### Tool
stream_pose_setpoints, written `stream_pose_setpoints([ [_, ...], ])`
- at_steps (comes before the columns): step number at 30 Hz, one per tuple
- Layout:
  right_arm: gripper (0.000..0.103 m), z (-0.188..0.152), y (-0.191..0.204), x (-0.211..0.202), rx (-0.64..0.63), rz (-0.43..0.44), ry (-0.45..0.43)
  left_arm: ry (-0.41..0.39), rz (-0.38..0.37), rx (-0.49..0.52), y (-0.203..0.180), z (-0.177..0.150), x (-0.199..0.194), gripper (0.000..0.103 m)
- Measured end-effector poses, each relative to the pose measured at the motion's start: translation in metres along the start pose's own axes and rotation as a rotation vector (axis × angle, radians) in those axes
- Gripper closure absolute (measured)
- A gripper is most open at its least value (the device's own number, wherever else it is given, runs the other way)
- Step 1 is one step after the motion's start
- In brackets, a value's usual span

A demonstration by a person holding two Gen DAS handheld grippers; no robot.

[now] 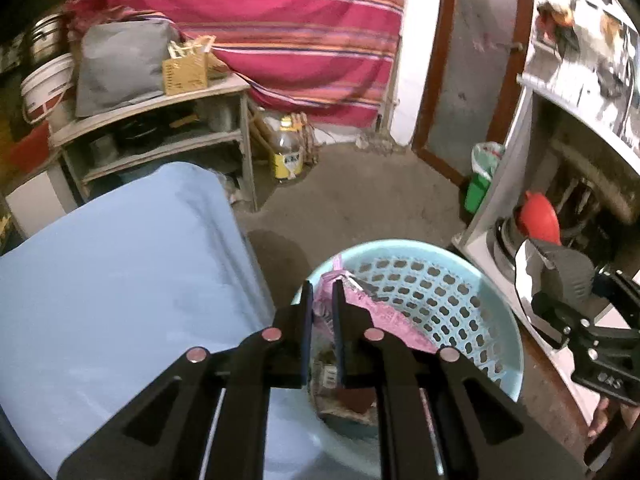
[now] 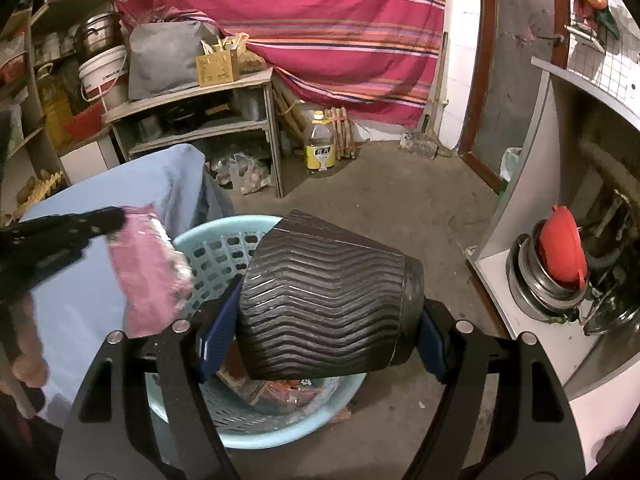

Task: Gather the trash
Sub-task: 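Carry the pink packet and black cup with both tools over the basket, then open the left tool to drop the pink packet while the right tool drops the black cup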

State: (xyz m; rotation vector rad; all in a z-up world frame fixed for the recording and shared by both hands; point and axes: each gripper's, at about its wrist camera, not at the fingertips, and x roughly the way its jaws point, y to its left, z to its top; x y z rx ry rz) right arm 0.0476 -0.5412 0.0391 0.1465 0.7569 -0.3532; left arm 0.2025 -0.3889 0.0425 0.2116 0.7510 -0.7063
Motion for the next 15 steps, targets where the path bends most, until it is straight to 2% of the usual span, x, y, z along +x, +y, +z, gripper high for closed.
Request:
stream_pose_setpoints([
  [2,0.028,0.001,0.001,0.006,0.003,0.005,0.006,0.023,-0.006,0.012,-0.007,-0.001,0.008,0.091],
  [3,0.028,0.002,0.001,0.009,0.005,0.007,0.009,0.033,-0.007,0.015,-0.01,-0.002,0.01,0.085],
  [5,0.028,0.0,0.0,0.014,0.01,0.012,0.016,0.025,0.009,0.018,-0.011,-0.003,0.01,0.033],
  [6,0.028,0.0,0.001,0.015,0.013,0.016,0.018,0.003,0.025,0.021,-0.01,-0.005,0.006,0.032],
  [10,0.028,0.002,0.003,0.022,0.009,0.032,0.023,0.001,0.016,0.008,-0.006,-0.007,-0.001,0.031],
  [13,0.028,0.001,0.013,0.024,0.004,0.05,0.021,-0.032,0.037,-0.011,0.005,-0.007,-0.016,0.02],
  [15,0.028,0.002,0.021,0.027,-0.004,0.056,0.021,-0.054,0.061,-0.006,0.013,-0.009,-0.026,0.018],
])
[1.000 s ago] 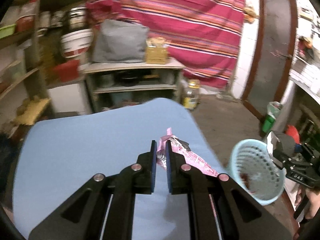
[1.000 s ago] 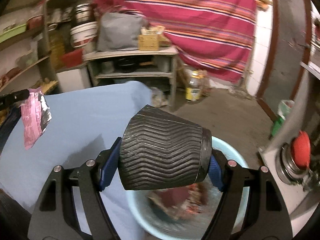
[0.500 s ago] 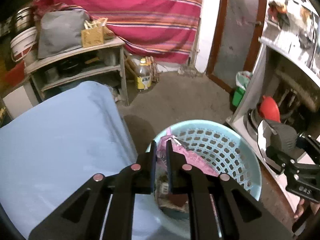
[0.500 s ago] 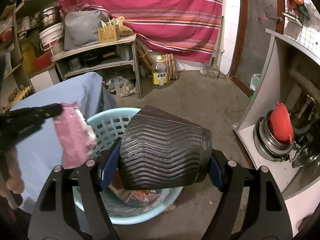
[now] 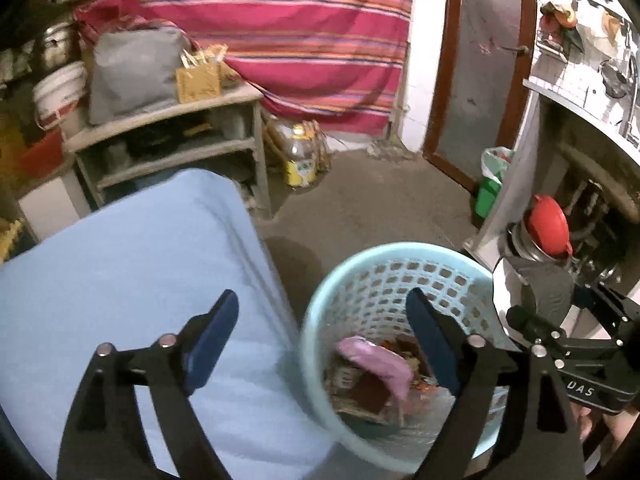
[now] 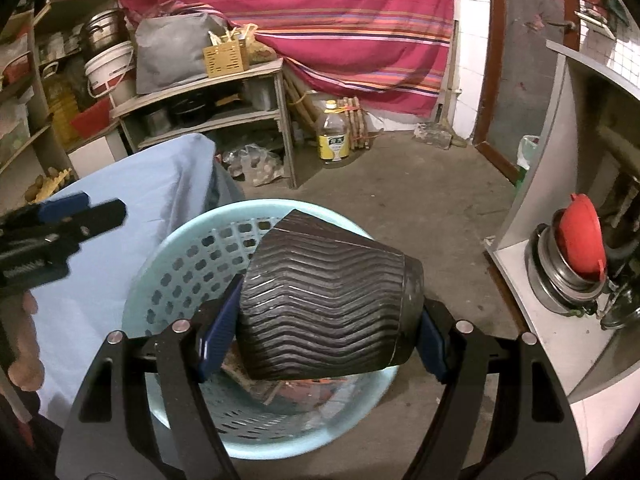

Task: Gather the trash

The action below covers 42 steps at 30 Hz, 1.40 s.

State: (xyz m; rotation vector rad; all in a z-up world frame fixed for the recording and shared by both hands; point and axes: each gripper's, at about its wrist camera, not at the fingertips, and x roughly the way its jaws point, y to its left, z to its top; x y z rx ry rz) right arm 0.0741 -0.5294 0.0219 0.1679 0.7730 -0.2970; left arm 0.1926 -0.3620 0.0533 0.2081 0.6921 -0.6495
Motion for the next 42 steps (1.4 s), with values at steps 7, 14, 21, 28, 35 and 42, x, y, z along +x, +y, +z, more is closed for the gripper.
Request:
stream_pose_setpoints([
  [7,0.027,0.005,0.023,0.014,-0.017,0.024,-0.007,-0.024,0.06,-0.032,0.029,-0.005,-0.022,0.017],
  [14,0.009,0.008,0.036,0.017,-0.008,0.03,-0.029,-0.028,0.096,-0.066,0.052,-0.013,-0.039,0.016],
  [21,0.004,0.005,0.051,-0.003,-0.012,0.029,-0.06,-0.077,0.139,-0.089,0.066,-0.025,-0.078,0.012],
  [28,0.004,-0.024,0.092,-0.056,-0.023,0.04,-0.138,-0.157,0.211,-0.093,0.091,-0.065,-0.143,0.009],
  [35,0.004,-0.075,0.158,-0.099,-0.056,0.09,-0.195,-0.19,0.272,-0.111,0.125,-0.138,-0.202,0.006],
  [42,0.004,-0.127,0.223,-0.131,-0.096,0.142,-0.244,-0.2,0.361,-0.136,0.155,-0.207,-0.245,0.004],
])
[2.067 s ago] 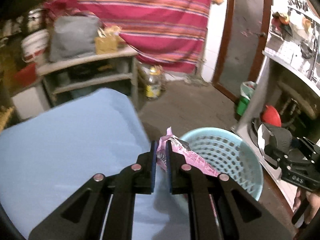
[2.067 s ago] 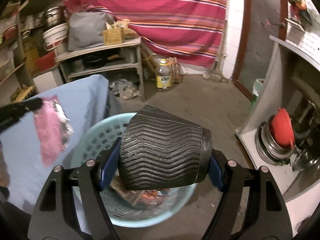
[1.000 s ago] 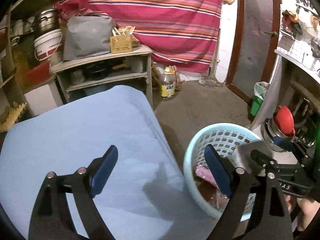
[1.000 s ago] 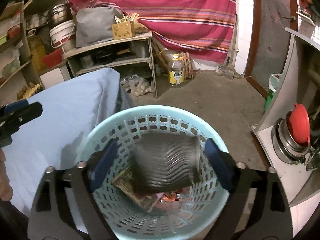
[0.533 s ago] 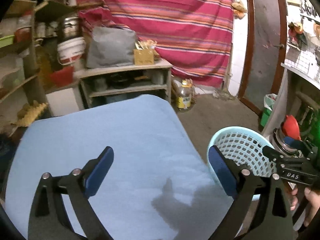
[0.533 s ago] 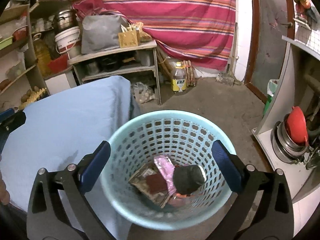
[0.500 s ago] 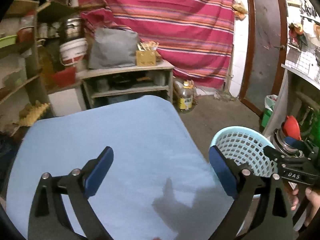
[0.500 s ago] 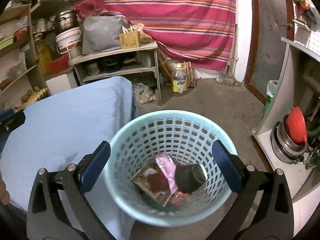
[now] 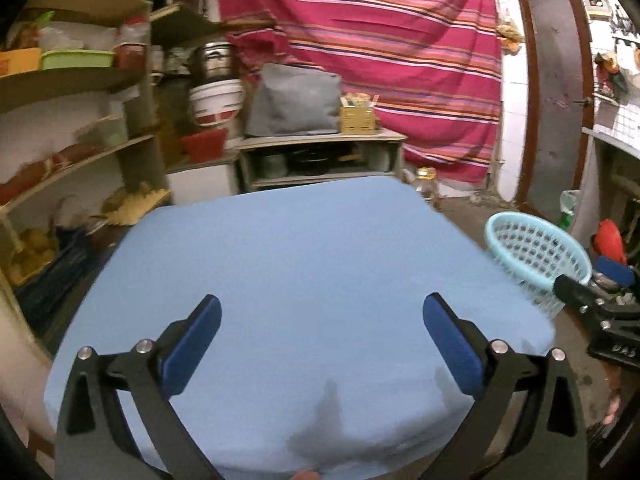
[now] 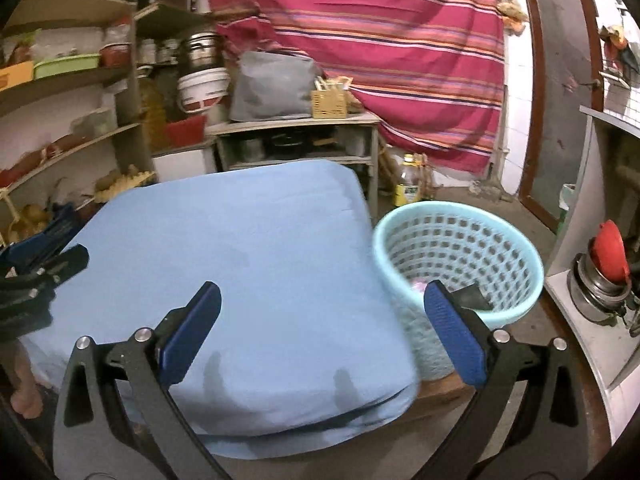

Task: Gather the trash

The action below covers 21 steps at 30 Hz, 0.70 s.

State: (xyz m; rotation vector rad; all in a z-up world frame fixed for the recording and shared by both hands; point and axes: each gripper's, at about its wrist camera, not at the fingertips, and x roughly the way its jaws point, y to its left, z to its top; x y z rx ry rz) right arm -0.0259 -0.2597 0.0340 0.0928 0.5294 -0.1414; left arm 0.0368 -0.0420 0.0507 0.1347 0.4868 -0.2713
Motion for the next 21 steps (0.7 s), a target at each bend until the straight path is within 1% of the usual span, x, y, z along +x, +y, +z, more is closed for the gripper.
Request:
stream_pose_setpoints([
  [4,0.004,-0.012,0.03,-0.014,-0.014,0.007,-0.034,-0.005,0.05,-0.015,0.022,-0.03,-0.015,0.004],
  [9,0.004,-0.02,0.053,-0.02,-0.039,0.003,-0.069,-0.015,0.088,-0.054,0.044,-0.053,-0.022,0.004],
  [13,0.004,-0.024,0.065,-0.019,-0.051,0.008,-0.103,-0.042,0.1,-0.099,0.058,-0.06,-0.023,0.004],
  [17,0.004,-0.027,0.07,-0.019,-0.056,0.014,-0.124,-0.088,0.124,-0.106,0.063,-0.067,-0.028,0.004],
  [21,0.004,-0.028,0.072,-0.017,-0.061,0.014,-0.139,-0.098,0.12,-0.117,0.07,-0.066,-0.028,0.004],
])
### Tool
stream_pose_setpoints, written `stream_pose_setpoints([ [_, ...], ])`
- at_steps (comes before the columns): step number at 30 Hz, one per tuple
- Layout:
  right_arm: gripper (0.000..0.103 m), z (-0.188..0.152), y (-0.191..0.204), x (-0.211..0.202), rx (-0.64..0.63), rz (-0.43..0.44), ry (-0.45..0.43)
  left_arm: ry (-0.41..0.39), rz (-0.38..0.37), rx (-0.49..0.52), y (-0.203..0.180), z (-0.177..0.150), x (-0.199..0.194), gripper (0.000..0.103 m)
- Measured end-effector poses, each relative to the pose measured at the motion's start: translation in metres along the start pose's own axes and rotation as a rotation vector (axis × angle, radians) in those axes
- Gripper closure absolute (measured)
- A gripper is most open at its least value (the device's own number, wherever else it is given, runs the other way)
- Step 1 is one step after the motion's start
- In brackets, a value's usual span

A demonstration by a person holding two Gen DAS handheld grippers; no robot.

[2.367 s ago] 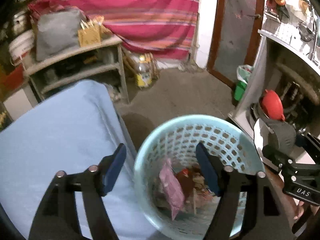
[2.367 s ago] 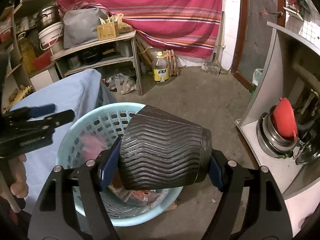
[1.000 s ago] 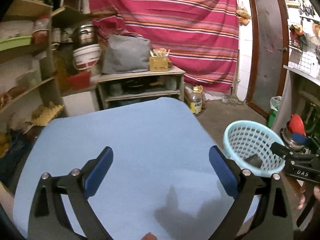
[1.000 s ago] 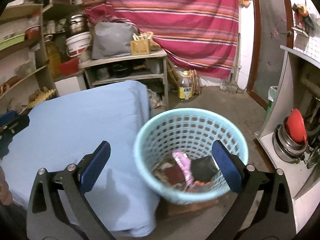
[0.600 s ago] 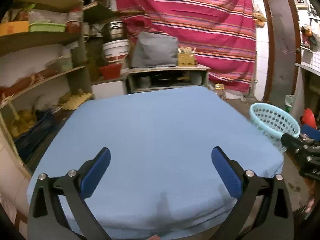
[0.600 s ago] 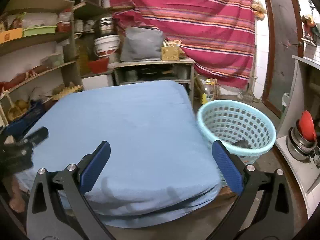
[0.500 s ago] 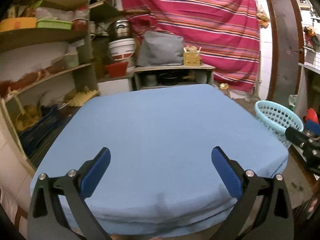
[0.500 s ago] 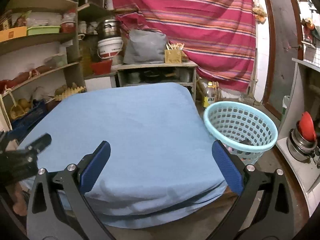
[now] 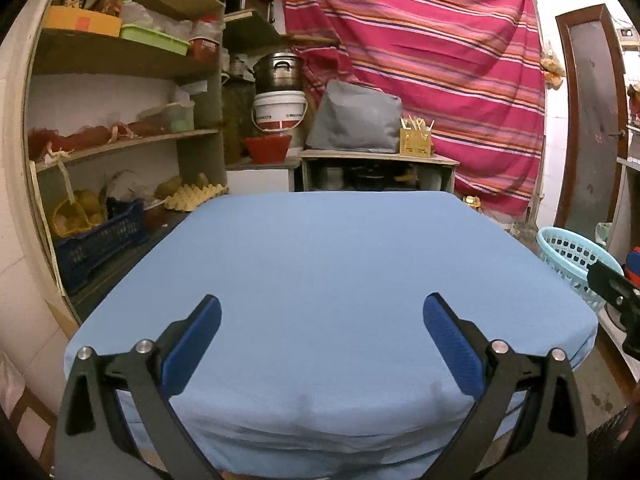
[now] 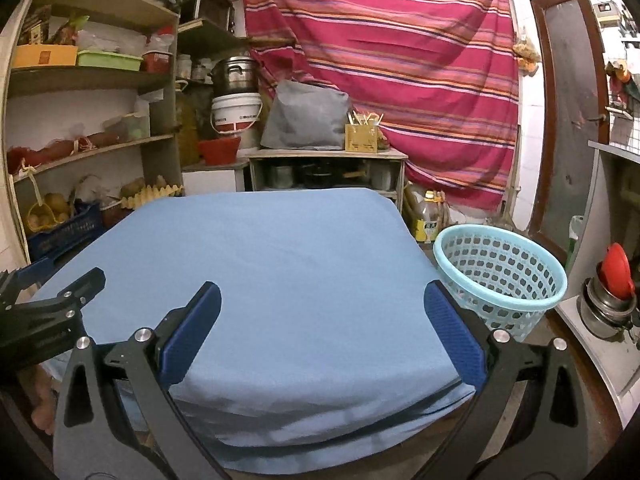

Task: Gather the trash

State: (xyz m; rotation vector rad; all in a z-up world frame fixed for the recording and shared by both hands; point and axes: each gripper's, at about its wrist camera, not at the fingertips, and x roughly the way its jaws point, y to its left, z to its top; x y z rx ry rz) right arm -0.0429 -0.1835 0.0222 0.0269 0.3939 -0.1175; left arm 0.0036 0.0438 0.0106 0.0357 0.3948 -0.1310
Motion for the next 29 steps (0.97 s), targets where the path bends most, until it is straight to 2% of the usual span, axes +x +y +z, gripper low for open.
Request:
stream_pose_setpoints([
  [12,0.004,-0.0037,0.0013,0.0023,-0.013,-0.003,0.001,-0.006,0.014,0.027,0.0029,-0.001,-0.0028,0.004],
  [29,0.004,-0.0039,-0.0022,0.0035,-0.007,-0.005,0.004,0.002,-0.04,0.043,0.0027,-0.0017,-0.0028,0.004],
])
